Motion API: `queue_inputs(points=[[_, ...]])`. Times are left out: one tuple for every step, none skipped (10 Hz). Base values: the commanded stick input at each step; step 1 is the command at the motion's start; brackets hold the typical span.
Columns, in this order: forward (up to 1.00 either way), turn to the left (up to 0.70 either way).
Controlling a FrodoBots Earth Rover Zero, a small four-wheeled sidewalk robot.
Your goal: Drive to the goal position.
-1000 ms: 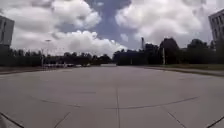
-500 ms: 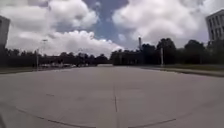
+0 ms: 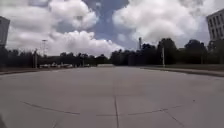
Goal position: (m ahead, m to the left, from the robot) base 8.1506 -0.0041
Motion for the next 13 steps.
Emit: queue_inputs(points=[[1.0,0.0],[1.0,0.0],[1.0,0.0],[1.0,0.0],[1.0,0.0],[1.0,0.0],[1.0,0.0],[1.0,0.0],[1.0,0.0],[1.0,0.0],[1.0,0.0],[1.0,0.0],[1.0,0.0]])
